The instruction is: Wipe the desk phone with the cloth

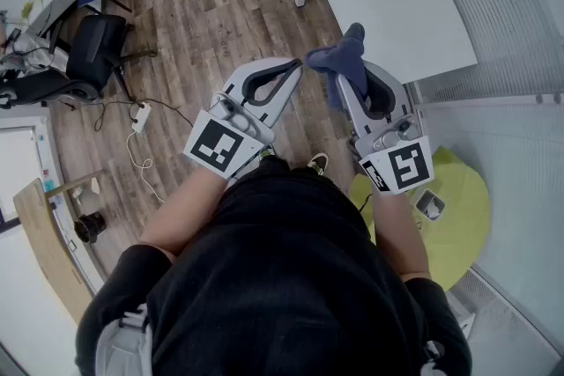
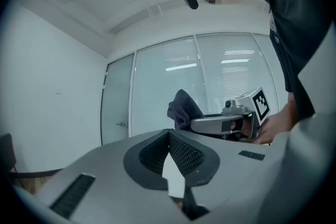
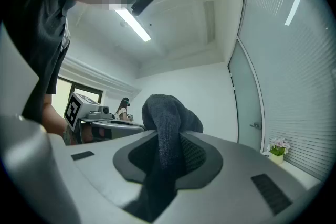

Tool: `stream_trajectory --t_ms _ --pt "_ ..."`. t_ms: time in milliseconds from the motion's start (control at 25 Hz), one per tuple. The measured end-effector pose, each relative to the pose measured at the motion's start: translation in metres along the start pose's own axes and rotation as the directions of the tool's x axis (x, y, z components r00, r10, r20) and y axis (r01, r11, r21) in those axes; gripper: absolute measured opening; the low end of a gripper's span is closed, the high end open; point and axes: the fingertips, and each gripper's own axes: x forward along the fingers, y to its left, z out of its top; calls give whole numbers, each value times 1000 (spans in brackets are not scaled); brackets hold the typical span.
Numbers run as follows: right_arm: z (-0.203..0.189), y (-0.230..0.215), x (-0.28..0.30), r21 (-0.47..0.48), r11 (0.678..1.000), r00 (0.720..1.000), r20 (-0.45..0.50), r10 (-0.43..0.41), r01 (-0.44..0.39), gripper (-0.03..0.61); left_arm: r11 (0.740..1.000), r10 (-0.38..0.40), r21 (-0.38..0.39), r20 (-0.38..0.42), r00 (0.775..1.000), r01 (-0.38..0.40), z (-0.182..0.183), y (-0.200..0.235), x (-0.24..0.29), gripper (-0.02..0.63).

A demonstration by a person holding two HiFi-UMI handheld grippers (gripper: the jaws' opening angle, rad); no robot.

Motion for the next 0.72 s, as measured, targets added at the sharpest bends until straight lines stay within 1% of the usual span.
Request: stream_trajectory --t_ms 240,480,720 --pt "-5 9 3 0 1000 1000 -3 10 -10 97 1000 5 -8 -5 1000 -5 -6 -1 -9 11" --pt "-8 21 15 -3 1000 1000 -19 21 -21 97 1000 24 -12 7 1000 -24 -5 13 -22 11" --pt "-7 32 28 4 1000 1000 -18 19 -19 97 1000 17 -24 -1 1000 -18 -7 28 -36 11"
